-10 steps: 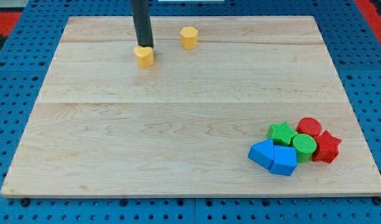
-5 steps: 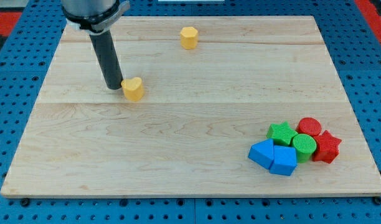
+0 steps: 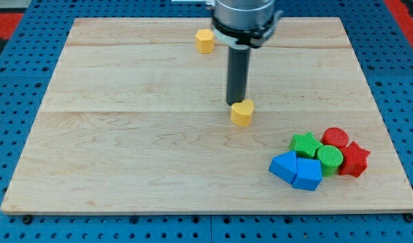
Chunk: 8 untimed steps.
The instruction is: Push yellow heart to green star
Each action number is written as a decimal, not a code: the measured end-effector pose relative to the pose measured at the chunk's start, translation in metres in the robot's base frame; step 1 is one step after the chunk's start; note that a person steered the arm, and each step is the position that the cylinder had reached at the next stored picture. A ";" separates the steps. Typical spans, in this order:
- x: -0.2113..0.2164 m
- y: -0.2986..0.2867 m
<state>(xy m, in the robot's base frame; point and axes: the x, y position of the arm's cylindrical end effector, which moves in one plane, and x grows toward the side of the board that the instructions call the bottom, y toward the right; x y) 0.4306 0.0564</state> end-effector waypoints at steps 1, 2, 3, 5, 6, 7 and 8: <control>0.016 0.006; 0.017 -0.005; 0.024 -0.010; 0.055 0.024; 0.064 0.043; 0.070 0.051; 0.057 0.037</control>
